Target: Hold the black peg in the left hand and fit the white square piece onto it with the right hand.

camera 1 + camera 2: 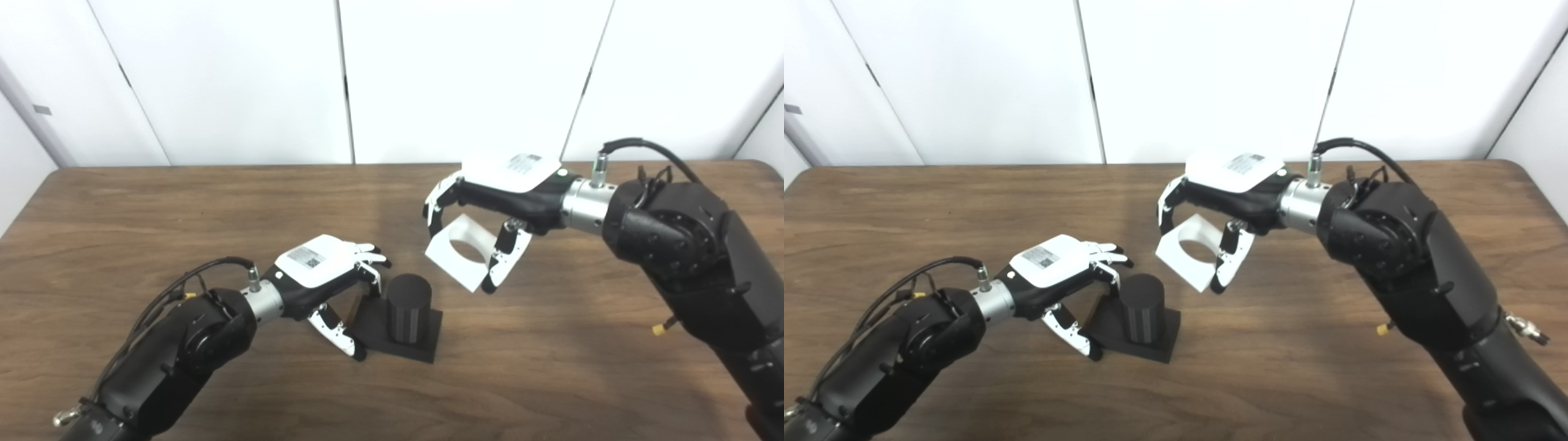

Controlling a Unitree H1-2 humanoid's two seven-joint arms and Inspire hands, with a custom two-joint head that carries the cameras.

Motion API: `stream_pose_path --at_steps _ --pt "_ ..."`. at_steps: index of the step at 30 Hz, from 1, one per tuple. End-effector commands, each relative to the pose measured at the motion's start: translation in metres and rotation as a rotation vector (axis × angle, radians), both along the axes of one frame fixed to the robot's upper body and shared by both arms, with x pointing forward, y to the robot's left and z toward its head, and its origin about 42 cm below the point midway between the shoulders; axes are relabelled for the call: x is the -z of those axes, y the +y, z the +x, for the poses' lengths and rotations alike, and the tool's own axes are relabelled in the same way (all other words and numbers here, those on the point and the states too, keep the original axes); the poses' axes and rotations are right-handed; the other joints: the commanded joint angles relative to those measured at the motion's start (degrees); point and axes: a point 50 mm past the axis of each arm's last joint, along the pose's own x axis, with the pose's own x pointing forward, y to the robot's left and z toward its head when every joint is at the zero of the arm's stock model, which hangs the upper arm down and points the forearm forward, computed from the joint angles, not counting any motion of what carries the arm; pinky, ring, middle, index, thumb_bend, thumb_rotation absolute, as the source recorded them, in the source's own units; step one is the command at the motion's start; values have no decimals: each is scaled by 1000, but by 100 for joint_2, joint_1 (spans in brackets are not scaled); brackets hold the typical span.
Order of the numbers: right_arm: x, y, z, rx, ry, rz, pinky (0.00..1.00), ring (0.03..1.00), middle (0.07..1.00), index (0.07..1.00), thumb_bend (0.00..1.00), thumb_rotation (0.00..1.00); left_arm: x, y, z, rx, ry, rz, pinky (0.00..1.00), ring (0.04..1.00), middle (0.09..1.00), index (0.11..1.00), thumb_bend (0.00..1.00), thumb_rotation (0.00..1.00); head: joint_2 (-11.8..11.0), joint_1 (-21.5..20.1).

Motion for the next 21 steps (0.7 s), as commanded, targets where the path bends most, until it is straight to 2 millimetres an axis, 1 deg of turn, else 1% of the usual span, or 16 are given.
stream_pose_path --at_steps 1,8,21 --pt "-25 6 -3 -31 -79 16 662 775 755 478 523 132 24 -5 -8 14 69 114 897 942 895 493 520 82 17 23" --pt "-22 17 -8 -72 -72 23 650 772 756 478 523 132 24 -6 -8 16 62 107 892 944 892 493 521 81 27 71" --pt "-12 27 -8 -96 -38 43 694 778 760 478 524 132 24 -7 -7 12 65 112 895 951 897 493 520 82 63 87"
